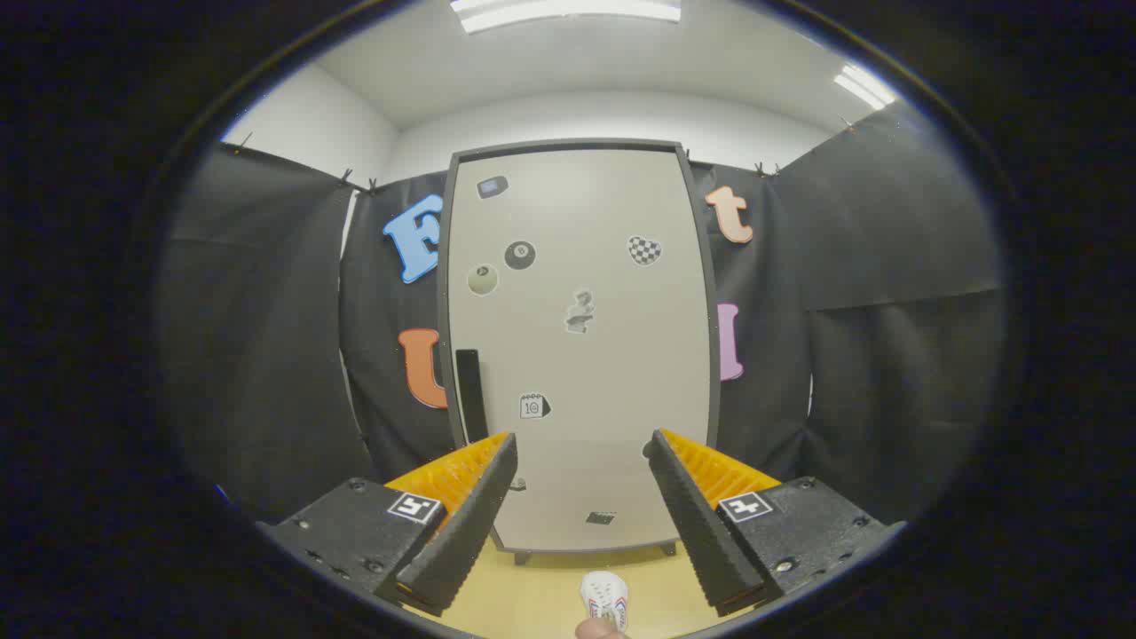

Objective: Open the shoe cabinet door, grab the shoes and put them into the shoe cabinet, then close the shoe cabinet door.

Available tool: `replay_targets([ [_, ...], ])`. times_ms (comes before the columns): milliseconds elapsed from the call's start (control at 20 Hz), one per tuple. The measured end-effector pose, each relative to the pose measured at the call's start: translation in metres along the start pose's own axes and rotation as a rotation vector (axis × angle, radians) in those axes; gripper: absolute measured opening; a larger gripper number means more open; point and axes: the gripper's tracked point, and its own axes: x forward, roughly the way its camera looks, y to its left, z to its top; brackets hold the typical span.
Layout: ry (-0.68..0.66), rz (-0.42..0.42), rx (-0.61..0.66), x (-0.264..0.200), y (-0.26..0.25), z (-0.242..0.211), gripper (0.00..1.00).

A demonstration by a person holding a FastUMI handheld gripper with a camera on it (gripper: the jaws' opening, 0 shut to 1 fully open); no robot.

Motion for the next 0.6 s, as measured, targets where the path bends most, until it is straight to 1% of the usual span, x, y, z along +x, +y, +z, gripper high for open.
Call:
replay_targets([
  [200, 0.012, -0.003, -0.021, 0.0036, -0.0035, -0.0058, 0.99],
  [600, 0.016, -0.002, -0.023, 0.0084, -0.0014, -0.0110, 0.99],
])
